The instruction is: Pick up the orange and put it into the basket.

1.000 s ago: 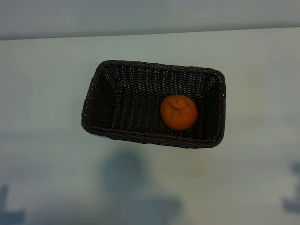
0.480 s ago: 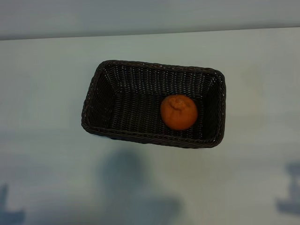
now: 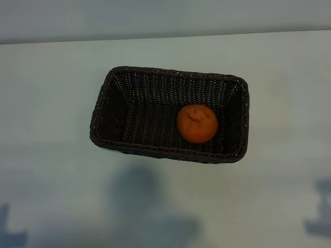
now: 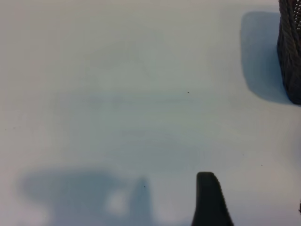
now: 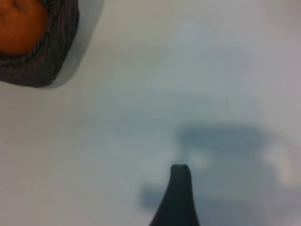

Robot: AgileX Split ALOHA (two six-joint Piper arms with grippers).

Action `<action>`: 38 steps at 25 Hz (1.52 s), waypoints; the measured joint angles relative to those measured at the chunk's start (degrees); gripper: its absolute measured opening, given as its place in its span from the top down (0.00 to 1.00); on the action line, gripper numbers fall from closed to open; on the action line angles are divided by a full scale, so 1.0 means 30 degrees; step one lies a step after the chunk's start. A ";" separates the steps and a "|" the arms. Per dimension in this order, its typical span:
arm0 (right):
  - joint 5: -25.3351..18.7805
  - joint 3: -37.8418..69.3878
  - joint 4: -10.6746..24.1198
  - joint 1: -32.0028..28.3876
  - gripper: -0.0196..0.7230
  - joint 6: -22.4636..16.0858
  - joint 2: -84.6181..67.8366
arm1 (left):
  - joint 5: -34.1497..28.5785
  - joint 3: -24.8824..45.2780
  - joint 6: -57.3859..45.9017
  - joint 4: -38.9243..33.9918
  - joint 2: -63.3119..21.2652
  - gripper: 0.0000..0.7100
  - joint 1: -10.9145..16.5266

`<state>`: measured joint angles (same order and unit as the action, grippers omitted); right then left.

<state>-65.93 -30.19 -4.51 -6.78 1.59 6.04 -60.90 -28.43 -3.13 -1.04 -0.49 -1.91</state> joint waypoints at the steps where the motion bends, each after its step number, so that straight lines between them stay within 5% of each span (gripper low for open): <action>1: 0.0000 0.0000 0.0000 0.0000 0.17 0.0000 0.0000 | 0.0000 0.0000 0.0000 0.0000 0.0000 0.32 0.0000; 16: 0.4307 0.0026 -0.0039 0.0000 0.17 0.0000 0.0000 | 0.0000 0.0000 0.0000 0.0000 0.0000 0.32 0.0000; 27: 0.4370 0.0026 -0.0051 0.0000 0.17 0.0000 -0.0128 | 0.0000 0.0000 0.0000 0.0000 0.0000 0.32 0.0000; 38: 0.2865 0.0026 0.0273 0.0457 0.17 0.0460 -0.2159 | 0.0000 0.0000 0.0000 0.0000 0.0000 0.32 0.0000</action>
<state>-57.34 -30.11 -3.69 -5.41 2.97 -0.44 -60.90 -28.43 -3.13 -1.04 -0.49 -1.91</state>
